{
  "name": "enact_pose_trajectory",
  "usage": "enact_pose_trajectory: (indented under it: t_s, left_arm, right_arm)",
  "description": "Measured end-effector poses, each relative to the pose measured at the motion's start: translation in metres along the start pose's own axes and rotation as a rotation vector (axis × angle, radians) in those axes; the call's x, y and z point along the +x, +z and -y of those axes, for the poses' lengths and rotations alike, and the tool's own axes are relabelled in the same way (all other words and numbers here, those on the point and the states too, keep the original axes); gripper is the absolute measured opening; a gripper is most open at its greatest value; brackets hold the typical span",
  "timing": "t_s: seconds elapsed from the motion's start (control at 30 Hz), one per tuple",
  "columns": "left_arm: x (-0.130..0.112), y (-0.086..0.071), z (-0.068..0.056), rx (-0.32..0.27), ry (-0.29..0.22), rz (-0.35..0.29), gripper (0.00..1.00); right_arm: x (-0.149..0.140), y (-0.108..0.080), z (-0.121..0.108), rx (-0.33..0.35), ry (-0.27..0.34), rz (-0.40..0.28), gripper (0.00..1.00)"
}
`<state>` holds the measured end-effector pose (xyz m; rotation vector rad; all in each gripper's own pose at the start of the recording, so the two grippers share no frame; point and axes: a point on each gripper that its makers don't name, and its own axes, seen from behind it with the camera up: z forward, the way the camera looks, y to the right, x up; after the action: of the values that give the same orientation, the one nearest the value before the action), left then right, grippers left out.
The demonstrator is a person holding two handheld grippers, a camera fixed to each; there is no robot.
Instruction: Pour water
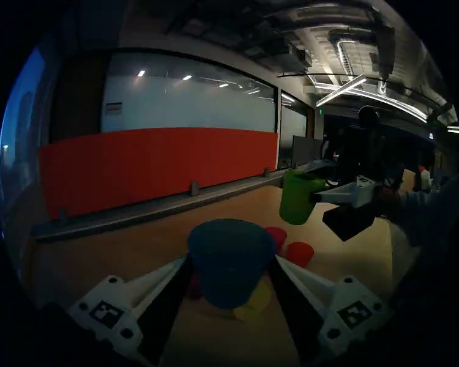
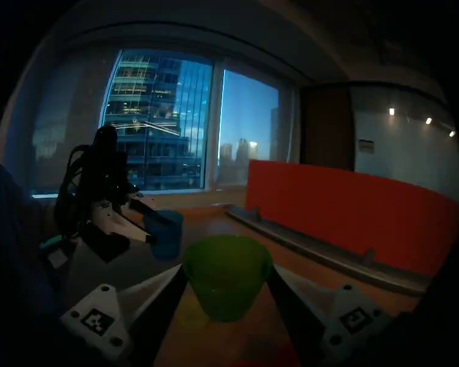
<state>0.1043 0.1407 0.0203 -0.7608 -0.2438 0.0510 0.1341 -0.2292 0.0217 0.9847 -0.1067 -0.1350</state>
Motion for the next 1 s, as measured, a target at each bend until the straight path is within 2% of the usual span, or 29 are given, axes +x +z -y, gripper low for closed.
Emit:
enact_pose_trajectory:
  t_s: [0.3, 0.73, 1.0]
  left_arm:
    - [0.012, -0.002, -0.002, -0.004, -0.004, -0.033, 0.84]
    - [0.026, -0.005, -0.004, -0.005, 0.010, -0.063, 0.84]
    - [0.041, -0.005, -0.008, -0.001, 0.038, -0.089, 0.84]
  right_arm:
    - [0.017, 0.001, 0.001, -0.003, -0.005, -0.051, 0.92]
    - [0.024, 0.000, -0.001, -0.008, -0.015, -0.059, 0.92]
    - [0.024, -0.003, 0.001, -0.003, -0.006, -0.056, 0.92]
